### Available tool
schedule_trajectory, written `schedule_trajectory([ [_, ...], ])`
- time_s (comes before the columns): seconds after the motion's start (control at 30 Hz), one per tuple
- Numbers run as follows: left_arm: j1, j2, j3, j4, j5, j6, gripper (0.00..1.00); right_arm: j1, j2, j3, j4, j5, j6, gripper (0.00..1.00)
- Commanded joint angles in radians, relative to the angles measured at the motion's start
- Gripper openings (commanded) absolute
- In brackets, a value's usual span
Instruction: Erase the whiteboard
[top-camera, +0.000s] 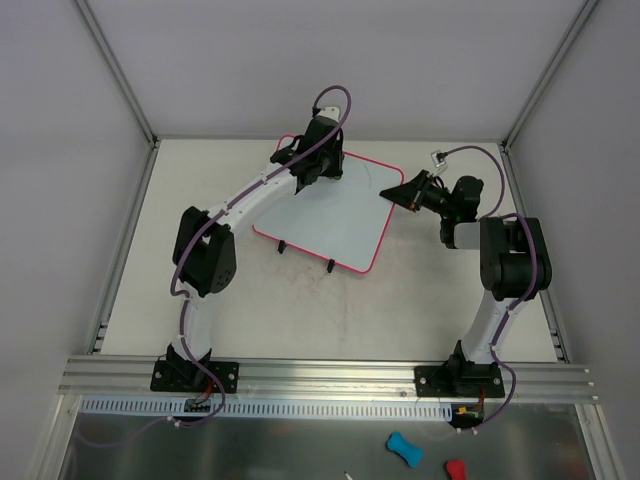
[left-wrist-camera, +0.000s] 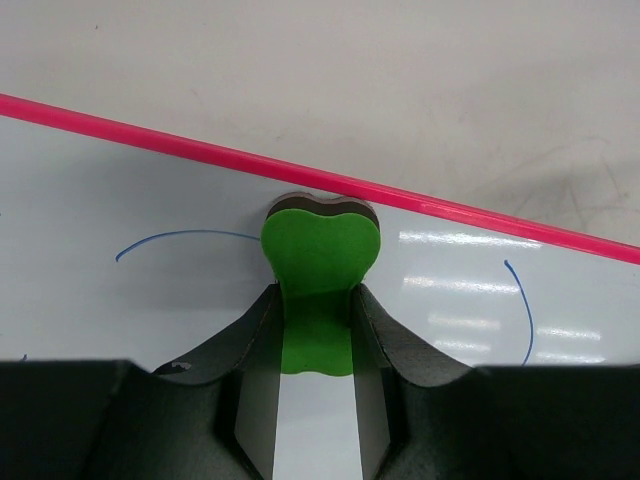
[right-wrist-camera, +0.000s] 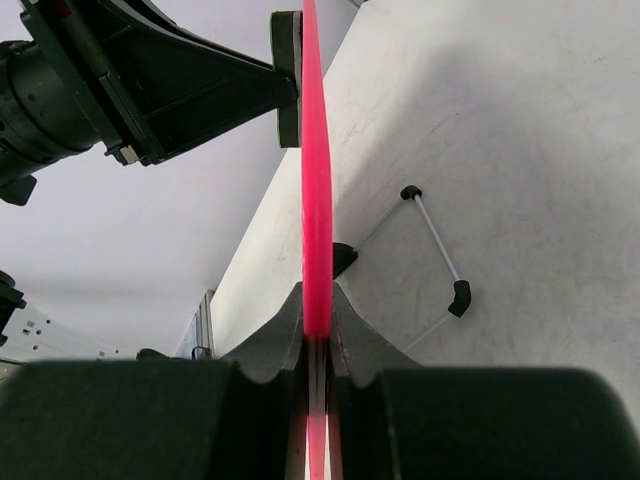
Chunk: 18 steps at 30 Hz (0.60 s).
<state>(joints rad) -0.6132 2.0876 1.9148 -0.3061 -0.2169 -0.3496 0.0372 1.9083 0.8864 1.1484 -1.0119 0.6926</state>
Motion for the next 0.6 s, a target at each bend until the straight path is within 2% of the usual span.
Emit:
schedule_trajectory([
  [0.0,0.021,-0.032,-0.028,-0.064,-0.032,0.026,0.00,0.055,-0.044,0.013,0.053,-0.074,-0.082,0.00],
  [0.13,0.013,-0.047,-0.030,-0.064,-0.015,0.043,0.00,0.059,-0.054,0.008,0.054,-0.079,-0.099,0.00],
  [0.57,-0.083,-0.047,0.015,-0.065,-0.081,0.121,0.00,0.069,-0.091,-0.009,0.054,-0.080,-0.146,0.00],
])
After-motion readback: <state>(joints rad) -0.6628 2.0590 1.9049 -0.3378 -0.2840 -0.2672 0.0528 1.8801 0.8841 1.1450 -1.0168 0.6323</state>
